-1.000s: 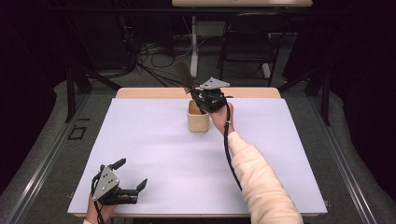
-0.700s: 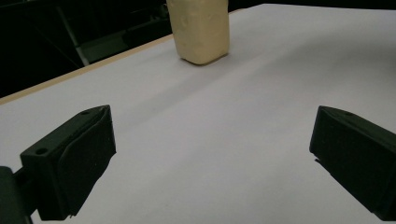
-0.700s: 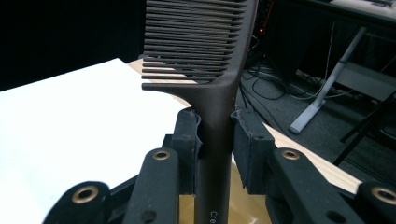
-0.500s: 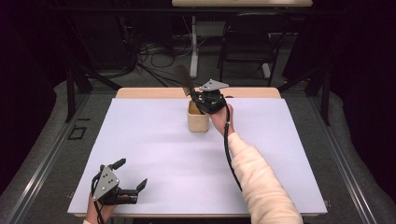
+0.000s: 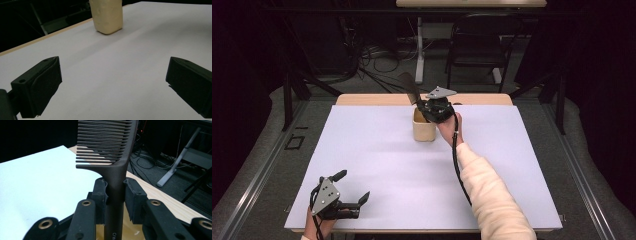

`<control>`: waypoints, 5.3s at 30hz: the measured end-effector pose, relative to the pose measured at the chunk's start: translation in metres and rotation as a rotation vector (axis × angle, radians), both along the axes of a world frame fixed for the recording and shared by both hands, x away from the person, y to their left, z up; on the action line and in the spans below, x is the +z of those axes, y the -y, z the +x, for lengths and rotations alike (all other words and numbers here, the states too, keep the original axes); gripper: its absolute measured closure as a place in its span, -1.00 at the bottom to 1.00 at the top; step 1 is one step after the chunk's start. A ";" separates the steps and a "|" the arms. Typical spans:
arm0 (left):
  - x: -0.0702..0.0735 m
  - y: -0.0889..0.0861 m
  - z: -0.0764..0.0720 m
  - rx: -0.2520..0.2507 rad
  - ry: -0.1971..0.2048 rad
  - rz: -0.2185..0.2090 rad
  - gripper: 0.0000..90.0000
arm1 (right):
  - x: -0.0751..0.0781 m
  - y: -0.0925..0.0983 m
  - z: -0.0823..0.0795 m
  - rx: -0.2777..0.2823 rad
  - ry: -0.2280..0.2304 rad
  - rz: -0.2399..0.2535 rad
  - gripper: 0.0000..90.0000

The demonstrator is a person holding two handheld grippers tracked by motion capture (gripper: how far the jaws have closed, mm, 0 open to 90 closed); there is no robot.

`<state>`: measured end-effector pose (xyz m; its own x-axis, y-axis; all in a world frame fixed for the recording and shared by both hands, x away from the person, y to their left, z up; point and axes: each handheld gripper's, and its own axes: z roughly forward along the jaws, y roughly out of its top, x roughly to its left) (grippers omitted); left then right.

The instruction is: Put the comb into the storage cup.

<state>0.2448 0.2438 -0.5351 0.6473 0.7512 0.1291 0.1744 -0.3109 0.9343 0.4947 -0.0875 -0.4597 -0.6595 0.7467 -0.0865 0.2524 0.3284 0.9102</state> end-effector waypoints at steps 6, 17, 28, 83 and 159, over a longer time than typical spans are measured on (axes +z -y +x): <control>0.000 0.000 0.000 0.001 0.001 -0.003 -0.99 | -0.003 -0.002 0.001 0.003 -0.009 0.000 0.59; 0.000 0.000 0.000 0.002 0.001 0.000 -0.99 | -0.005 -0.002 0.001 0.003 -0.021 -0.012 0.59; 0.000 0.000 0.000 0.003 0.000 0.001 -0.99 | -0.007 -0.002 0.002 0.004 -0.036 -0.022 0.59; 0.000 0.000 0.000 0.004 -0.001 0.004 -0.99 | -0.022 -0.007 0.008 0.040 -0.126 -0.143 0.59; 0.000 0.001 0.000 0.002 -0.001 0.009 -0.99 | 0.021 0.028 -0.046 0.136 -0.205 -0.103 -0.86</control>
